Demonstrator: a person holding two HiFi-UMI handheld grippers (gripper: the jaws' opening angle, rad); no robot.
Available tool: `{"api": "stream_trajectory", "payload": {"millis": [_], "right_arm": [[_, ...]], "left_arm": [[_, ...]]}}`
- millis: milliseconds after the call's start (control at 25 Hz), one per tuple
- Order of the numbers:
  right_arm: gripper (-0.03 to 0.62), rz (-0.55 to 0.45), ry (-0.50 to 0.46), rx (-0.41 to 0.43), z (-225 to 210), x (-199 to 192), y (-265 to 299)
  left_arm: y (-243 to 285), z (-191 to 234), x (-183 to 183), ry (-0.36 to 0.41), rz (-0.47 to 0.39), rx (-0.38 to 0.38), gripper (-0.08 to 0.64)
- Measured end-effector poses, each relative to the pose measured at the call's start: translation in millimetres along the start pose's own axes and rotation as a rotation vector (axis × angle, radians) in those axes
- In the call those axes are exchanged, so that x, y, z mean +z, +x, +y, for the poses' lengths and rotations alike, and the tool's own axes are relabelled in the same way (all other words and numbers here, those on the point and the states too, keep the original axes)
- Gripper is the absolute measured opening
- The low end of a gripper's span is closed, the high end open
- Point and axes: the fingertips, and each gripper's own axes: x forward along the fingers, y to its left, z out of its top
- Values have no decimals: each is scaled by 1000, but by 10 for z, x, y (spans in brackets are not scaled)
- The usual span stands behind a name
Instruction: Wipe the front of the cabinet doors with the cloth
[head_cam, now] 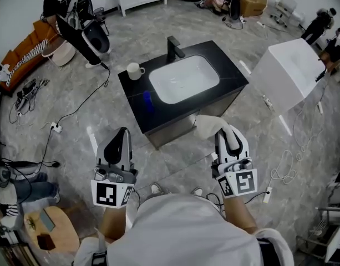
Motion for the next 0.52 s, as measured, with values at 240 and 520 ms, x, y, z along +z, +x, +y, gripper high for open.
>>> {"api": "stream_trajectory", "payload": {"millis": [240,520], "right_arm": [[71,20,7,-17,-64,-92,-22],[71,5,4,-46,-163,-59,-48]], "left_arm": [[109,-74,-5,-9,-6,-35,17],[179,-108,33,-8,-17,-48,17]]}}
